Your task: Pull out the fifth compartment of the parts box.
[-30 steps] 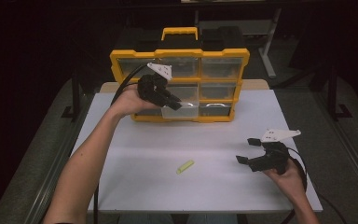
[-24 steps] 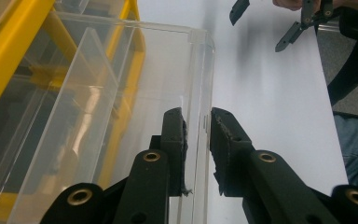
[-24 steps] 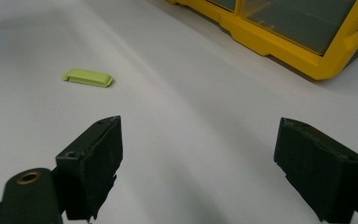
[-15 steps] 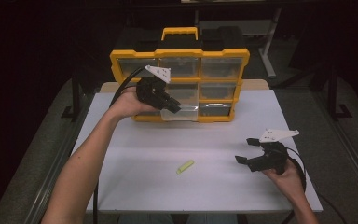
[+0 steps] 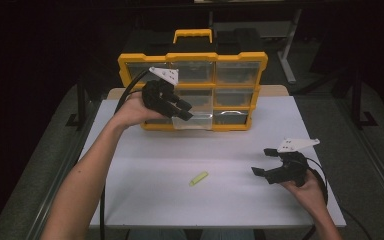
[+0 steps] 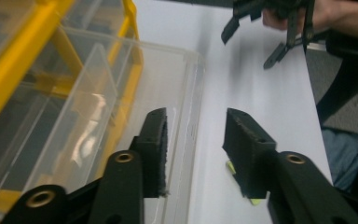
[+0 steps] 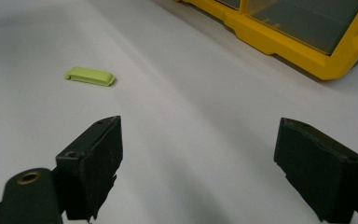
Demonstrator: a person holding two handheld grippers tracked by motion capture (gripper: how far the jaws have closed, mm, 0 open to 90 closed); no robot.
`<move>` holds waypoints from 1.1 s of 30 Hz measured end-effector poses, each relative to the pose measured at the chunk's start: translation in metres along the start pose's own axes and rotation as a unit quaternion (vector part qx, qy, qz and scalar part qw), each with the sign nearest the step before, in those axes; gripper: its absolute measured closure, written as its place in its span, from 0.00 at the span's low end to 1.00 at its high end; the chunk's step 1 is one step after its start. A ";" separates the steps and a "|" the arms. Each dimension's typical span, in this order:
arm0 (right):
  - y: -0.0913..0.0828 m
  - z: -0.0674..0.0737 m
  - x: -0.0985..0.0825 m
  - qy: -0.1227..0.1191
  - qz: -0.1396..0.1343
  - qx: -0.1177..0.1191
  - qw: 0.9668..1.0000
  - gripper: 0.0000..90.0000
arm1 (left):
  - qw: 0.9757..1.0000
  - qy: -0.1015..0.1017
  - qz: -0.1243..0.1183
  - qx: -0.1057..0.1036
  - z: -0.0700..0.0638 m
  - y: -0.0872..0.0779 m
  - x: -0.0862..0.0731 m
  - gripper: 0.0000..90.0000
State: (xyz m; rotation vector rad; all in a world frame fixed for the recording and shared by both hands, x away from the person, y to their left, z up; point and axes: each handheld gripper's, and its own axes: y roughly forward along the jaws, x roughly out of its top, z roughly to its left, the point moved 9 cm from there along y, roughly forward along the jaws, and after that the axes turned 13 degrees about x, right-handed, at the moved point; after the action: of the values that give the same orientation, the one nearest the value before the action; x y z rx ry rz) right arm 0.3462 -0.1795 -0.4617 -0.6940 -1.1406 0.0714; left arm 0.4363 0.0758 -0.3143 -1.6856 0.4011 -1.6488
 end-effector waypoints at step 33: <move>0.008 -0.004 0.002 0.009 0.003 0.002 1.000 0.15 | 0.993 -0.056 -0.066 0.078 -0.014 -0.081 -0.032 0.27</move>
State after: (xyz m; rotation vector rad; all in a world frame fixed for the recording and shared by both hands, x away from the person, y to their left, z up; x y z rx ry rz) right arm 0.3527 -0.1736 -0.4650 -0.6929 -1.1215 0.0721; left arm 0.3974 0.1490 -0.2836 -1.7066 0.1048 -1.6248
